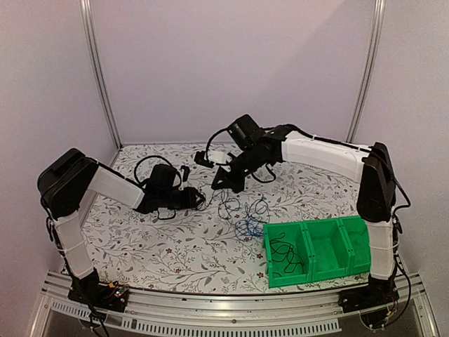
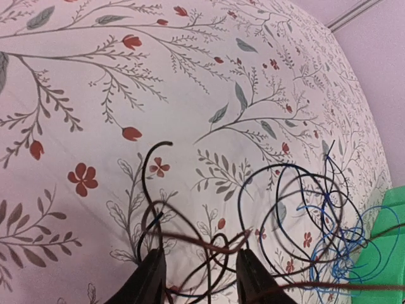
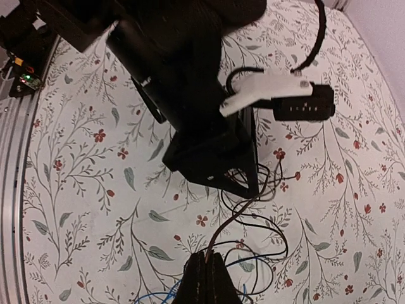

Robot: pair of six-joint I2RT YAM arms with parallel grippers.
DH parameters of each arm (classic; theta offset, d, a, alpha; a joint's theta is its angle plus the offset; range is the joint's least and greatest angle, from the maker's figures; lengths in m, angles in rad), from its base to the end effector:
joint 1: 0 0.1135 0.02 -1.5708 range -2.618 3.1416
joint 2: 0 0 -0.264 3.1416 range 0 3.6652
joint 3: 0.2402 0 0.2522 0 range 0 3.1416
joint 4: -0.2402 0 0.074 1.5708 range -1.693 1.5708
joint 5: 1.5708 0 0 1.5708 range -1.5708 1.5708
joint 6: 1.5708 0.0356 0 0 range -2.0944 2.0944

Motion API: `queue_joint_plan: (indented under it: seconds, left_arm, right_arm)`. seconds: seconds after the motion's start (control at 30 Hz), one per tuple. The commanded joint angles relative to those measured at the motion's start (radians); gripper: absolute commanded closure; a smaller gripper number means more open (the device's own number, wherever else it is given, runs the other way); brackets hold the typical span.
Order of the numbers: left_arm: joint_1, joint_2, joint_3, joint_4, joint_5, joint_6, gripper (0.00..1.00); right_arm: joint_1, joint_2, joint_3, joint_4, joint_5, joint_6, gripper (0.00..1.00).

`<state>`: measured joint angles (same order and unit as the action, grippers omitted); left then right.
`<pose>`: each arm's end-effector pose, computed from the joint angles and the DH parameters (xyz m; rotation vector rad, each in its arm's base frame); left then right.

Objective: Untangle the cables

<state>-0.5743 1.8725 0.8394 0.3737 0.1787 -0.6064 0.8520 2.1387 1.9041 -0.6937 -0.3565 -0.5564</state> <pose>0.3002 -0.2018 0.1191 0.0655 2.3526 -0.8165 0.3057 0.3683 0.2515 -1.7331 1.8087 0.5681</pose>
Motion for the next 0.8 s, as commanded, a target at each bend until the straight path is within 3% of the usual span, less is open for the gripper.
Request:
queue_joint_plan:
  seconds: [0.0,0.23,0.5,0.77]
  left_arm:
    - [-0.007,0.059,0.030,0.068,-0.013,-0.021,0.67]
    - [-0.006,0.117,0.056,0.052,-0.017,0.000,0.77]
    - [0.006,0.118,0.026,0.022,-0.054,0.005,0.81]
    - [0.021,0.098,0.026,-0.038,-0.097,0.010,0.81]
  right_arm:
    - [0.010,-0.175,0.053,-0.031,-0.205,-0.042,1.00]
    - [0.010,-0.244,0.256,-0.088,-0.212,-0.083,1.00]
    - [-0.005,-0.235,0.560,-0.148,-0.089,-0.163,1.00]
    - [-0.140,-0.296,0.591,-0.151,-0.163,-0.146,1.00]
